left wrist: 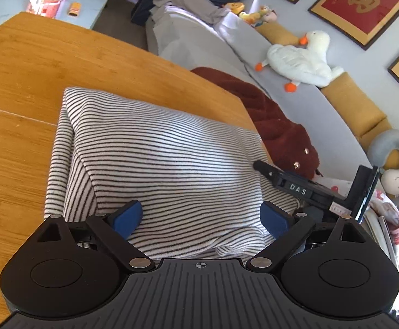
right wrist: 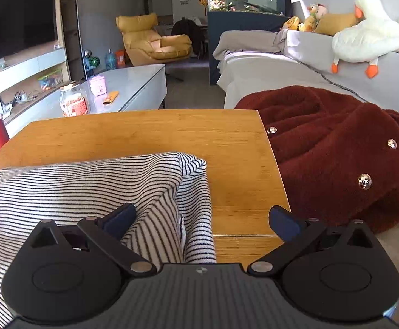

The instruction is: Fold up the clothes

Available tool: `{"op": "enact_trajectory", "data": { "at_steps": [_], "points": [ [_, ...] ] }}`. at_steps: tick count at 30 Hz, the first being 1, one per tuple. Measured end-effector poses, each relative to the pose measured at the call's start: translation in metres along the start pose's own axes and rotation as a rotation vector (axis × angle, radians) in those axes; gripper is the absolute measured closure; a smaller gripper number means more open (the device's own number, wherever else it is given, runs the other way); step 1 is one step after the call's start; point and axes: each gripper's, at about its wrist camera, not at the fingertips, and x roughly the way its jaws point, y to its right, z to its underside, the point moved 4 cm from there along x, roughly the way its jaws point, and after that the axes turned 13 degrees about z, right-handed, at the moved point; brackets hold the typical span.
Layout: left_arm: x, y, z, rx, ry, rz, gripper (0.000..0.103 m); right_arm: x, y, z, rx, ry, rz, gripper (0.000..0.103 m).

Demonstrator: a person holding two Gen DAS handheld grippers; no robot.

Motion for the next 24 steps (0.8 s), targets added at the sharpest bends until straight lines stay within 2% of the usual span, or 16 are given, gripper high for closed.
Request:
{"op": "enact_trajectory", "data": {
  "at_steps": [2,5,10,12,14,15,17,20,22,24],
  "points": [
    [0.005,-0.006,-0.008,0.014,0.010,-0.017,0.006,0.000,0.002,0.004,0.029,-0.002,-0.004,0.000],
    [0.012,-0.016,-0.025,0.032,0.036,-0.044,0.006,-0.001,0.004,0.007,0.084,-0.051,-0.037,0.000],
    [0.024,-0.030,-0.060,0.017,0.070,-0.081,0.006,-0.017,-0.010,0.023,0.115,-0.094,-0.130,0.000],
    [0.025,-0.025,-0.065,0.041,0.070,-0.116,0.006,-0.025,-0.024,0.027,0.046,-0.093,-0.161,0.000],
    [0.020,-0.011,-0.063,0.114,0.082,-0.167,0.005,-0.033,-0.038,0.028,-0.045,-0.086,-0.186,0.000],
    [0.016,-0.003,-0.060,0.145,0.083,-0.176,0.005,-0.039,-0.040,0.025,-0.078,-0.054,-0.173,0.000],
    [0.008,0.012,-0.053,0.175,0.074,-0.164,0.004,-0.048,-0.039,0.016,-0.121,0.004,-0.153,0.000],
    [0.003,0.025,-0.041,0.147,0.041,-0.059,0.002,-0.055,-0.026,-0.009,-0.083,0.078,-0.134,0.000],
    [0.009,0.027,-0.033,0.111,0.001,0.012,0.002,-0.051,-0.017,-0.027,-0.040,0.101,-0.135,0.000],
    [0.016,0.022,-0.029,0.091,-0.025,0.010,0.002,-0.037,-0.015,-0.037,-0.025,0.090,-0.121,0.000]
  ]
}}
